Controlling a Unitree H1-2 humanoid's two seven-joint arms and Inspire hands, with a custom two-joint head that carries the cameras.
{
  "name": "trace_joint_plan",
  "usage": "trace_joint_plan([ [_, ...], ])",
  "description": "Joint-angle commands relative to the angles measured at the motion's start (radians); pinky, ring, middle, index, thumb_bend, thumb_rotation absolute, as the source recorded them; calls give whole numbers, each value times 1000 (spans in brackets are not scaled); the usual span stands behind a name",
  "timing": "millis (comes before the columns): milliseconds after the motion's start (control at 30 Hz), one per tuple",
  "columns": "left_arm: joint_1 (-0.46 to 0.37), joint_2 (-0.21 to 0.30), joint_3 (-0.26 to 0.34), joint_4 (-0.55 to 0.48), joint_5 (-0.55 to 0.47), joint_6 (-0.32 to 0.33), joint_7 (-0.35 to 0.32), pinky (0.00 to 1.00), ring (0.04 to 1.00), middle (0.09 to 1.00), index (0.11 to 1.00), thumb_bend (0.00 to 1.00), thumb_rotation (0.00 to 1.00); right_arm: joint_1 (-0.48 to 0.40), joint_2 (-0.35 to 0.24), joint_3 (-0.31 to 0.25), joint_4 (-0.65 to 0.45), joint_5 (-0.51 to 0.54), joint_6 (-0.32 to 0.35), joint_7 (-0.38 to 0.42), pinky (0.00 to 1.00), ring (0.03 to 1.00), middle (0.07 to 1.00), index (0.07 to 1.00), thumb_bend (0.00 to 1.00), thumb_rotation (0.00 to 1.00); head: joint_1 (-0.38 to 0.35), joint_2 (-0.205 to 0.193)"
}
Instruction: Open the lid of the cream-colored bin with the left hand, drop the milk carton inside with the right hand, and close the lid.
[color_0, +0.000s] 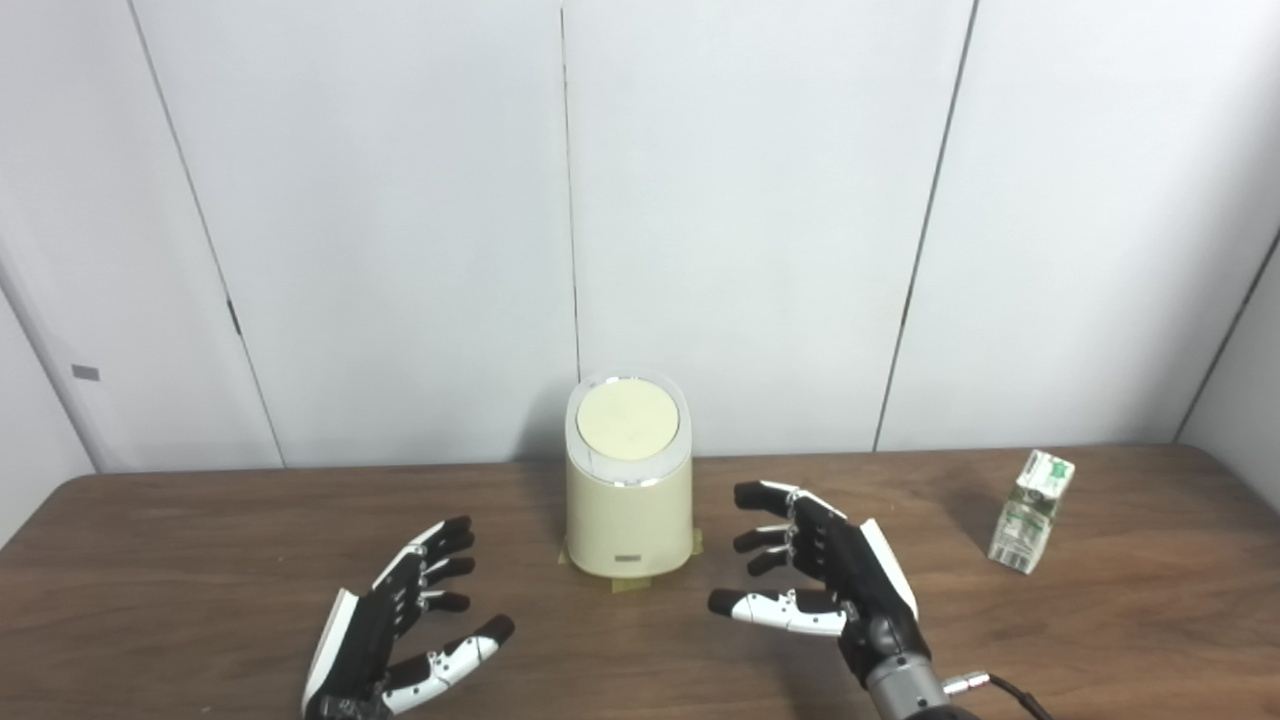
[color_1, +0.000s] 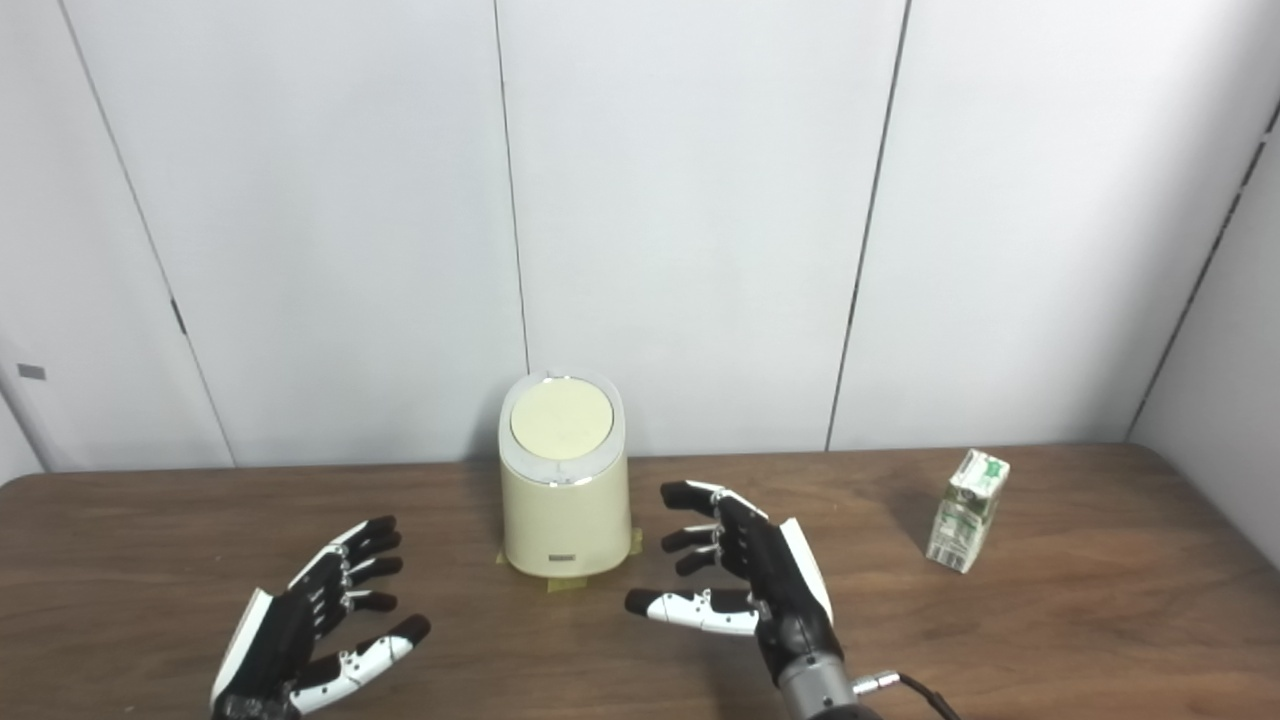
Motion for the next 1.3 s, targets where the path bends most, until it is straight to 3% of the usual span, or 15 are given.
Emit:
trace_joint_plan([
  [0,-42,-2,-3,-6,9,-37,11,675,793,843,853,716,249,-46,-2,-2,-17,3,-28,-2,496,617,763,715,671,37,2,-3],
  [300,-74,-46,-22,-14,56,0,40,706,818,850,871,684,311,-64,-3,-6,27,21,-53,-1,510,622,761,708,667,43,19,-19],
  [433,-157,-40,-13,-7,79,49,43,730,854,897,950,750,340,-76,-3,-9,55,29,-75,-3,503,631,756,705,674,55,24,-29],
  [533,-217,-28,-9,5,90,84,39,804,903,950,995,790,370,-83,-2,-9,68,31,-89,-3,507,632,752,701,668,56,27,-35],
  [700,-351,6,-23,46,157,161,40,926,984,998,1000,866,429,-93,0,-12,88,46,-119,-3,517,620,740,709,664,48,38,-46],
  [867,-452,24,-40,100,203,204,40,912,1000,1000,1000,907,431,-97,3,-14,104,56,-145,-3,522,617,724,713,657,47,36,-50],
  [933,-487,28,-46,118,219,223,43,962,1000,1000,1000,922,437,-97,4,-13,106,57,-149,-4,510,616,720,713,651,41,34,-50],
  [1267,-620,10,-73,278,324,273,145,1000,1000,1000,1000,940,447,-95,14,-12,94,66,-132,-3,508,589,732,719,652,17,32,-51],
])
